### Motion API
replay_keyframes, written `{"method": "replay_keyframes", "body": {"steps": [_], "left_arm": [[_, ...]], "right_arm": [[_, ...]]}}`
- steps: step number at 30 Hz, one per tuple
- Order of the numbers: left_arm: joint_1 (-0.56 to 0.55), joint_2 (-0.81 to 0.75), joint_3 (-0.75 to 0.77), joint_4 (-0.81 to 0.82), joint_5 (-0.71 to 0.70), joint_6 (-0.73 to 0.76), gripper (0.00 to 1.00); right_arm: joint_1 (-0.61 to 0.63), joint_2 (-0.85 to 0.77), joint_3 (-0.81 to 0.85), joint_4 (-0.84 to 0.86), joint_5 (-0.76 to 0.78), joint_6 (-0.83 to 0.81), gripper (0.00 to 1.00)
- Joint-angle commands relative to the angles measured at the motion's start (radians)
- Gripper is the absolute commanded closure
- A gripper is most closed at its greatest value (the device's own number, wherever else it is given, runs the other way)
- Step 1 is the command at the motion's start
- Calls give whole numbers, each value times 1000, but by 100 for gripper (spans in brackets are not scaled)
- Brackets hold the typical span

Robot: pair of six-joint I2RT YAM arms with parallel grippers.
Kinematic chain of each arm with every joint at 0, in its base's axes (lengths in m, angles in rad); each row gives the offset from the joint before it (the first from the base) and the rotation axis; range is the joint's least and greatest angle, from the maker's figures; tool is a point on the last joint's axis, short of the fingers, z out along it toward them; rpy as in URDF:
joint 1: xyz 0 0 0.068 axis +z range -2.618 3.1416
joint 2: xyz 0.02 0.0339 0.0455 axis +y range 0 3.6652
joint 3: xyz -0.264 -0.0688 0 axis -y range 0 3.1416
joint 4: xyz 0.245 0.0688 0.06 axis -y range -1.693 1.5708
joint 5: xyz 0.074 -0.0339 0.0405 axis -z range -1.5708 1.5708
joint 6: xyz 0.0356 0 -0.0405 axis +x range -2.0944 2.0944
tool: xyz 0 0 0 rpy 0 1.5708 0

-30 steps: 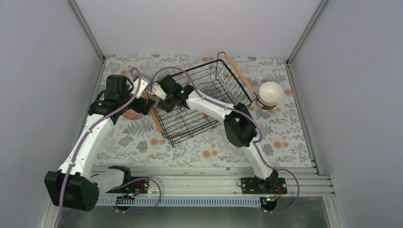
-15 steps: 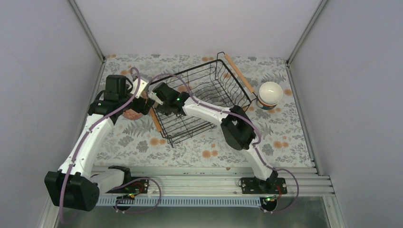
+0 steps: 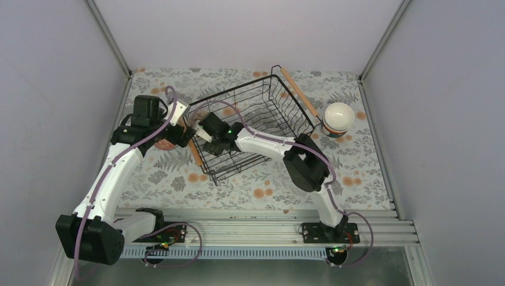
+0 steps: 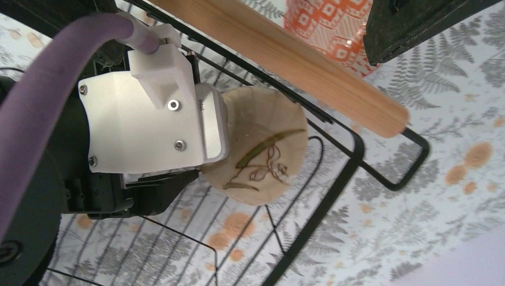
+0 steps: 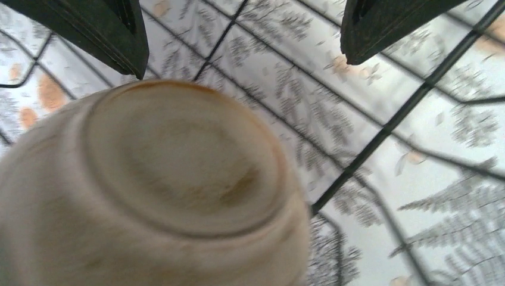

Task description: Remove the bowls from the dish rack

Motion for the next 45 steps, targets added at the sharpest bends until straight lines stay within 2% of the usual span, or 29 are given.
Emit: {"method": "replay_keyframes", "body": {"steps": [1,10,15,22,26,32,38,45], "left_arm": [[12,-11,18,24,0,-4,0],[14,-21,13,20,-2,-5,0],[15,-15,17,26,-2,-6,0],[17,-10,30,20,2,-10,0],[20,-19,27,21,-5,-12,0],[32,-43,23,38,-37,-21,0],[51,-83,30,61,-59,-39,0],[69,-127,22,112,-158,-49,0]], "right_arm": [[35,-59,-72,-45,-115,-4,22],[36,-167,-94,-133,-133,11,21],[15,-292,-187,-36,-58,-5,19],[-42,-227,-46,10,-116,40,22],[-75,-174,19,88,-143,55,29],[-129,-45,175,46,-237,89,45],[-135,-8,178,87,-250,92,57],[-136,19,192,61,-280,95,72]]}}
